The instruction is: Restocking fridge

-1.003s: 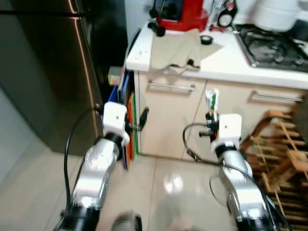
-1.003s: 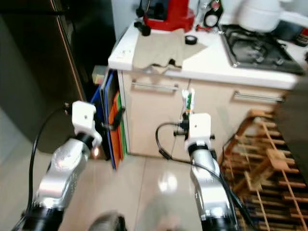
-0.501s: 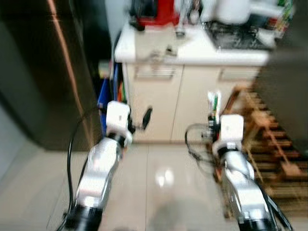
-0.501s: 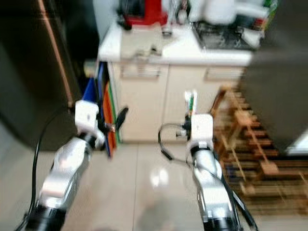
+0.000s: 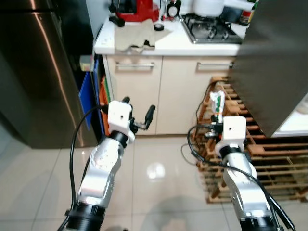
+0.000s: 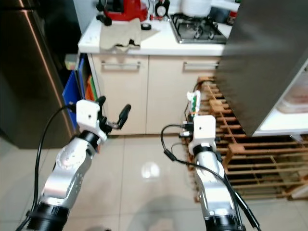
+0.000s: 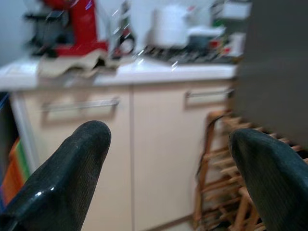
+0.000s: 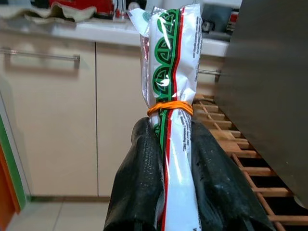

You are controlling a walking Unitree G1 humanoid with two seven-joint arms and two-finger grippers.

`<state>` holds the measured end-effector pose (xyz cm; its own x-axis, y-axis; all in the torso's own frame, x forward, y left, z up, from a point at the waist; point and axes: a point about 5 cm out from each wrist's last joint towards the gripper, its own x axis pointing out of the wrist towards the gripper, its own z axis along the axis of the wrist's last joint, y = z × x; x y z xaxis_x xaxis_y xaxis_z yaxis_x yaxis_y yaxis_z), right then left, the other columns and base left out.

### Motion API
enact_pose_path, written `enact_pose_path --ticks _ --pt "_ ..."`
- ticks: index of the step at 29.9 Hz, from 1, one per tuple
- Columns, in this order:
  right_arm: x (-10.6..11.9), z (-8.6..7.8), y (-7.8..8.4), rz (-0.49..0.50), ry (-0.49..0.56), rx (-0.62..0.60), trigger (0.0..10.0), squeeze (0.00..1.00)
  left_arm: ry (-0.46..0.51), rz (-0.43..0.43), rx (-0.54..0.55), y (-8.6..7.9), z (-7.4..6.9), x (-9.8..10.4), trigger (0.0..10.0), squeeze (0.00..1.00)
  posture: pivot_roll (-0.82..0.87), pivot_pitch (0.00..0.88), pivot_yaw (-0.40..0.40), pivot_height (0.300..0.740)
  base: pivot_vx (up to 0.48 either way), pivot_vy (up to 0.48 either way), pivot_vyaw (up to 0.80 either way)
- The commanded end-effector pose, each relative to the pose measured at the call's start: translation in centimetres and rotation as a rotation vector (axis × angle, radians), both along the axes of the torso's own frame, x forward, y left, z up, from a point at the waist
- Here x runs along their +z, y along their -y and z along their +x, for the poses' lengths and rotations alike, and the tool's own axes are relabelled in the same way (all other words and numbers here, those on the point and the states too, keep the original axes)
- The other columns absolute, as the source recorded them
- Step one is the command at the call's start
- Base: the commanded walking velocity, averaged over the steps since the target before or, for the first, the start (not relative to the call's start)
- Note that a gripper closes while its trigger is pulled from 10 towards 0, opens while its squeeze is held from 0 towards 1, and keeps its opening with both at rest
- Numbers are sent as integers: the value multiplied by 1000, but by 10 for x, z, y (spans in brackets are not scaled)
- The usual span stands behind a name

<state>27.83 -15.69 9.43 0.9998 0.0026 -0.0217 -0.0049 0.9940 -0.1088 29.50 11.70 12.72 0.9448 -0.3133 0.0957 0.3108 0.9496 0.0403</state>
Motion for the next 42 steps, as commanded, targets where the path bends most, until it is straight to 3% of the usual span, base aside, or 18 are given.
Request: enact_pose_path --ticks 1,3,8,12,16,25,37,38,39,40,42 --pt "2 1 -3 2 12 11 0 0 -46 22 63 -14 2 -10 10000 0 -32 0 -15 740 0 -472 0" --pt "2 0 -1 3 12 11 0 0 -48 14 67 -14 1 -11 10000 0 -29 0 -17 740 0 -472 0" --pt "-1 -4 15 -1 8 -39 0 0 -122 -32 171 -35 -3 -25 10000 0 -31 0 -17 740 0 -472 0" --pt "-4 -6 20 -7 5 -55 0 0 -143 -31 183 -39 -7 -30 10000 0 -27 0 -19 740 0 -469 0" --pt "-17 -16 28 16 -41 -85 0 0 -210 -74 232 -48 -17 -45 10000 0 -23 0 -16 740 0 -467 0" --pt "-23 -21 19 13 -53 -53 0 0 -186 -36 247 -49 -6 -40 10000 0 -34 0 -8 740 0 -457 0" --pt "-23 -20 15 6 -55 -27 0 0 -185 -24 251 -46 -4 -40 10000 0 -40 0 -3 740 147 -398 0" --pt "-23 -19 15 -3 -59 -35 2431 0 -183 -27 247 -44 -4 -40 10000 0 -40 0 -3 740 360 0 0" --pt "-23 -19 15 -3 -59 -35 2431 0 -183 -27 247 -44 -4 -40 10000 0 -40 0 -3 740 360 0 0" --pt "-23 -18 16 -9 -62 -39 10000 0 -184 -33 239 -43 -3 -40 10000 0 -40 0 -2 740 0 0 0" --pt "-23 -17 16 -12 -63 -41 10000 0 -184 -38 235 -42 -3 -40 10000 0 -40 0 -2 740 0 0 0"
